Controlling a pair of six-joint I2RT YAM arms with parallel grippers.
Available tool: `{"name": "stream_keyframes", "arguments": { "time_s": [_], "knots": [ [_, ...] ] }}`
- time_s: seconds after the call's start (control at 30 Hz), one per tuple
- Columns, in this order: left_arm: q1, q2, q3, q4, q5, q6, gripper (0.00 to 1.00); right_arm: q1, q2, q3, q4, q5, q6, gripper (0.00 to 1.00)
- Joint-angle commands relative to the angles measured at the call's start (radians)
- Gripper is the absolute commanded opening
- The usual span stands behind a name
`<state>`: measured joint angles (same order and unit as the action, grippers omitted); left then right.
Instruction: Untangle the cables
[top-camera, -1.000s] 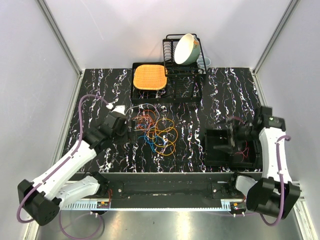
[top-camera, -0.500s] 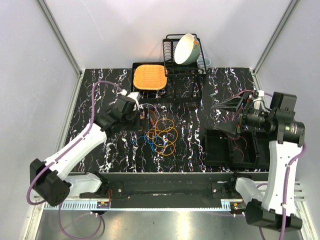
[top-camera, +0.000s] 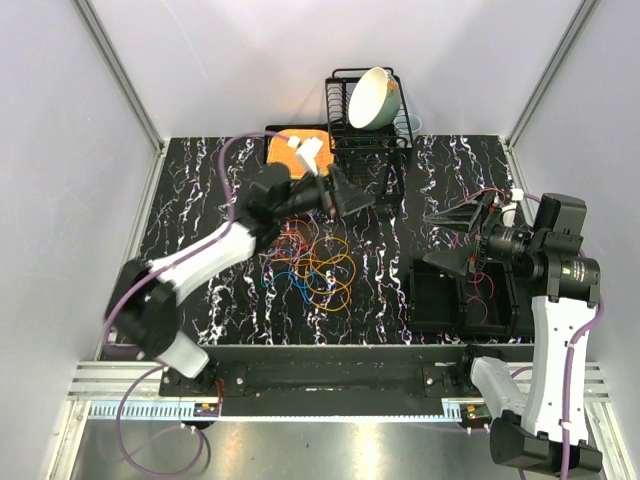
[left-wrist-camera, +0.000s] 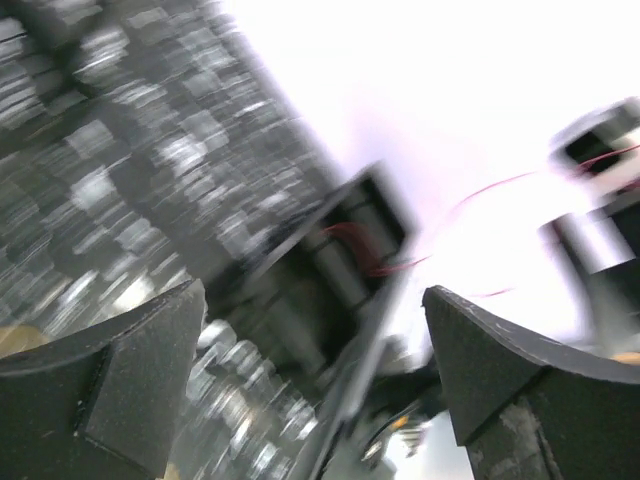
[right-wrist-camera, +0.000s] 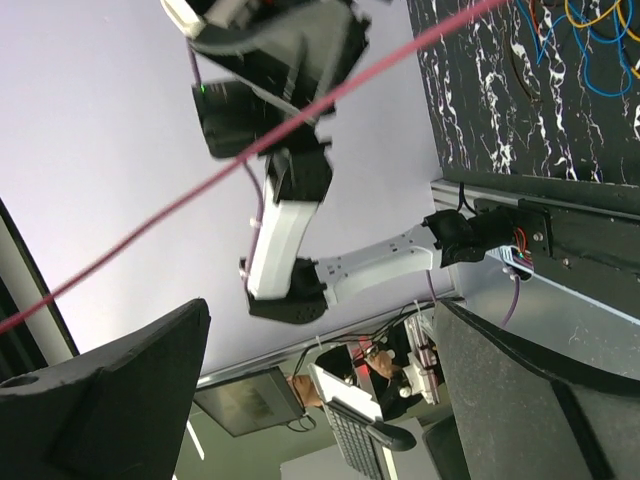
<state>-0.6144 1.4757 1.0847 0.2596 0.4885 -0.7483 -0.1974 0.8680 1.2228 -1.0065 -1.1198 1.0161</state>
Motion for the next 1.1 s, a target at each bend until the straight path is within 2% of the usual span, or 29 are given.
{"name": "stream_keyframes", "arguments": {
  "time_s": [0.0,0.07,0.13,0.2,0.27,0.4,0.43,0.53,0.63,0.83,1.07],
  "knots": [
    [-0.008,0.187,0.138,0.742,0.248,-0.339,0.9,0.029,-0.012,0.011,0.052,-0.041,0.015,0.98],
    [-0.013,0.294,0.176,0.979,0.237,-0.432,0.89,0.036,-0.012,0.012,0.062,-0.046,0.019,0.98],
    [-0.015,0.368,0.195,1.044,0.225,-0.433,0.89,0.041,-0.012,0.02,0.063,-0.052,0.029,0.98],
    [-0.027,0.386,0.187,1.106,0.216,-0.392,0.9,0.046,-0.012,0.023,0.068,-0.061,0.039,0.98],
    [-0.042,0.379,0.15,1.126,0.191,-0.265,0.93,0.05,-0.014,0.023,0.077,-0.07,0.047,0.98],
    [-0.112,0.318,0.087,1.057,0.107,0.042,0.94,0.053,-0.015,0.014,0.085,-0.083,0.067,0.98],
    [-0.129,0.29,0.074,1.046,0.092,0.178,0.94,0.053,-0.017,0.011,0.088,-0.09,0.07,0.98],
    [-0.198,0.258,0.023,1.029,0.016,0.419,0.94,0.055,-0.018,0.004,0.095,-0.097,0.079,0.99],
    [-0.252,0.258,0.03,0.959,-0.019,0.554,0.94,0.058,-0.017,-0.006,0.103,-0.106,0.091,0.99],
    [-0.314,0.288,0.115,0.908,-0.06,0.68,0.91,0.073,-0.024,-0.025,0.131,-0.126,0.119,1.0],
    [-0.332,0.35,0.218,0.92,-0.041,0.658,0.83,0.088,-0.04,-0.08,0.154,-0.141,0.147,1.0]
  ]
}}
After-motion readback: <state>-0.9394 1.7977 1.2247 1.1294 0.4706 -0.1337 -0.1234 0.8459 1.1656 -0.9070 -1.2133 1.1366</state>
